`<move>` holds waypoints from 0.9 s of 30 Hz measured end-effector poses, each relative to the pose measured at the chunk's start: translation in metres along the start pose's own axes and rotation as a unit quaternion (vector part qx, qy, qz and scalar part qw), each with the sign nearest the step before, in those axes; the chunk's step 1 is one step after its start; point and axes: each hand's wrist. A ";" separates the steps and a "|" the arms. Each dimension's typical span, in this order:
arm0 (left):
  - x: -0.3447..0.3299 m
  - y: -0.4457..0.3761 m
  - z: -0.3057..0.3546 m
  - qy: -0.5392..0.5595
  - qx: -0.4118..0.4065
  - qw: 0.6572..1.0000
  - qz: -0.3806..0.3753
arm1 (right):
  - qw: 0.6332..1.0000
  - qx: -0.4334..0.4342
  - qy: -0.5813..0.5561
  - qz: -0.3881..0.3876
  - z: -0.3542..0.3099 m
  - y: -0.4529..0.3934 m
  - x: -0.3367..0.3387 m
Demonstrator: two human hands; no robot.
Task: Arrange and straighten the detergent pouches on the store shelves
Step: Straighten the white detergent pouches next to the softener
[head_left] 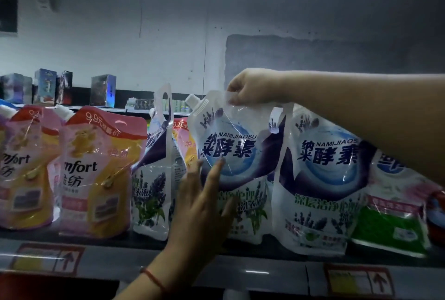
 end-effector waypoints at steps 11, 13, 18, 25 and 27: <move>-0.002 -0.001 -0.004 0.179 0.078 0.981 -0.015 | 0.993 0.014 -0.113 -0.007 0.019 -0.003 0.004; -0.001 0.000 -0.004 0.175 0.075 0.982 -0.015 | 0.997 0.009 -0.076 0.006 0.016 -0.002 0.007; 0.002 0.009 0.000 0.126 0.071 0.989 -0.041 | 0.997 -0.003 0.073 -0.006 0.019 0.005 0.016; 0.009 0.002 -0.010 0.067 0.041 0.993 -0.086 | 0.979 -0.023 -0.100 -0.175 0.051 0.028 0.035; 0.007 -0.003 -0.013 0.092 0.041 0.989 -0.106 | 0.984 -0.027 -0.087 -0.150 0.057 0.026 0.033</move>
Point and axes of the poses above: each hand's wrist, its own y-axis away from the middle knuckle, its own x-axis out of the back of the hand, z = x × y, and after that the axes turned 10 degrees about y, right-handed
